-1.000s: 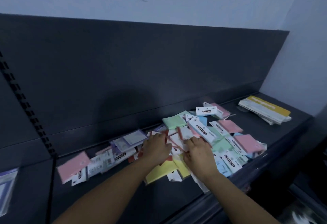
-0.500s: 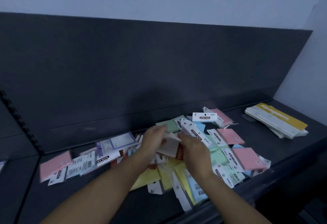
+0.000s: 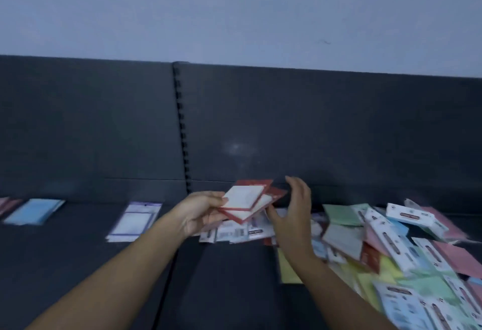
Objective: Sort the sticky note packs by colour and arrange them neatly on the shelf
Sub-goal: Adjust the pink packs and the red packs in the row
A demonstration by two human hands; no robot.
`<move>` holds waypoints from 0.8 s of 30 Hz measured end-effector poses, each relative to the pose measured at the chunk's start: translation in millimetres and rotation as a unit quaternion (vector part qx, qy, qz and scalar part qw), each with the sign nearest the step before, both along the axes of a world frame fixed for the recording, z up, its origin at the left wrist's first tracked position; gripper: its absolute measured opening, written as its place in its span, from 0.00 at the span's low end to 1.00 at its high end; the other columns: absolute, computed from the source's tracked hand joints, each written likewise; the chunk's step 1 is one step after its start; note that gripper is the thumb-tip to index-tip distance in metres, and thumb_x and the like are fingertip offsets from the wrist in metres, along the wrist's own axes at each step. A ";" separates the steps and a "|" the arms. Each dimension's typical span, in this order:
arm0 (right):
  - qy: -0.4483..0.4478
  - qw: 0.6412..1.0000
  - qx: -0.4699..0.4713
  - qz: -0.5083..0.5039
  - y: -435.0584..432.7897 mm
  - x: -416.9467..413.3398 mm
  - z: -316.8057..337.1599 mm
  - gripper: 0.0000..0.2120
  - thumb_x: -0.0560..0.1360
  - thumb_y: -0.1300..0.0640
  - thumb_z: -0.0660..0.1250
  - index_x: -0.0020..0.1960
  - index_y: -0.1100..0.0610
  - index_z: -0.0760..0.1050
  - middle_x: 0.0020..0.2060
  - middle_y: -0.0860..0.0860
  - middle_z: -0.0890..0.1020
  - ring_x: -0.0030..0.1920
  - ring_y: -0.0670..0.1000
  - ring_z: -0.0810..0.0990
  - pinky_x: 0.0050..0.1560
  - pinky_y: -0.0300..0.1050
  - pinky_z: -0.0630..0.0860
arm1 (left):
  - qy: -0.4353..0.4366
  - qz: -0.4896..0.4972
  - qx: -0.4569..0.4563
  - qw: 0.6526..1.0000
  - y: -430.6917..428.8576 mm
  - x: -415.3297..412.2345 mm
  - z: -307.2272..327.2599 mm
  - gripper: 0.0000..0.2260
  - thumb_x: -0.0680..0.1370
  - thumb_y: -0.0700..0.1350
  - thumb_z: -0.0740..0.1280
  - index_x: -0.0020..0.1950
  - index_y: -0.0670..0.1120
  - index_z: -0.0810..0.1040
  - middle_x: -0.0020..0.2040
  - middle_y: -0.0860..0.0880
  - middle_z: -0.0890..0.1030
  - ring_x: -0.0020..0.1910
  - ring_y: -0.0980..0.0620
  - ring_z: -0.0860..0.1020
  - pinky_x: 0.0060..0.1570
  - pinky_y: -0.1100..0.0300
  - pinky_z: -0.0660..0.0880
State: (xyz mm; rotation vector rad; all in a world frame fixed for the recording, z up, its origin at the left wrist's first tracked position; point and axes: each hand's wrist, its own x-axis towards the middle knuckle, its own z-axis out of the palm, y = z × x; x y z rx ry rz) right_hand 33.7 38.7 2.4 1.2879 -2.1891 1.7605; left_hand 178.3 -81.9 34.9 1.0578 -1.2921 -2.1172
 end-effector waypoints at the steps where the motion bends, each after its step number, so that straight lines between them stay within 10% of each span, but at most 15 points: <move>1: -0.174 0.984 -0.012 0.038 -12.6 26.8 8.7 0.23 0.72 0.64 0.68 0.65 0.58 0.66 0.61 0.54 0.72 0.58 0.50 0.74 0.59 0.44 0.72 | 0.015 0.026 0.000 1.000 -2.6 21.7 1.1 0.09 0.76 0.31 0.62 0.55 0.37 0.76 0.44 0.42 0.82 0.35 0.51 0.83 0.34 0.59 0.81; 3: -0.482 0.860 -0.018 0.166 -38.0 81.4 23.4 0.15 0.76 0.64 0.62 0.62 0.61 0.70 0.53 0.58 0.80 0.48 0.52 0.80 0.50 0.44 0.77 | 0.044 0.082 -0.006 0.996 -6.9 65.9 2.0 0.09 0.78 0.30 0.59 0.54 0.36 0.76 0.45 0.43 0.81 0.40 0.50 0.81 0.34 0.61 0.81; 5: -0.564 0.790 0.025 0.240 -58.3 133.0 27.7 0.12 0.77 0.61 0.57 0.54 0.62 0.77 0.46 0.58 0.84 0.47 0.55 0.82 0.45 0.47 0.79 | 0.058 0.134 -0.013 0.989 -11.1 111.9 -0.2 0.08 0.78 0.31 0.57 0.50 0.36 0.76 0.43 0.44 0.82 0.40 0.49 0.81 0.36 0.61 0.80; 11: -0.525 0.807 0.084 0.257 -108.1 263.9 17.5 0.07 0.78 0.64 0.60 0.51 0.61 0.77 0.42 0.56 0.82 0.39 0.53 0.81 0.34 0.46 0.79 | 0.001 0.320 -0.043 0.947 -28.2 248.9 -19.2 0.06 0.79 0.35 0.61 0.53 0.35 0.74 0.42 0.42 0.81 0.35 0.49 0.79 0.28 0.62 0.76; 18: -0.475 0.852 0.100 0.198 -146.7 340.5 -9.0 0.09 0.80 0.61 0.58 0.50 0.66 0.73 0.50 0.64 0.80 0.48 0.64 0.78 0.50 0.55 0.76 | -0.040 0.399 0.005 0.916 -46.6 370.6 -47.1 0.07 0.79 0.34 0.61 0.41 0.39 0.71 0.37 0.42 0.77 0.29 0.49 0.75 0.22 0.63 0.76; 24: -0.414 0.897 0.083 0.131 -166.9 327.6 -19.7 0.09 0.81 0.59 0.55 0.54 0.61 0.72 0.42 0.56 0.78 0.33 0.52 0.75 0.24 0.40 0.72 | -0.108 0.359 0.024 0.927 -84.4 374.6 -67.0 0.05 0.79 0.34 0.61 0.43 0.40 0.71 0.39 0.42 0.78 0.35 0.48 0.76 0.24 0.62 0.77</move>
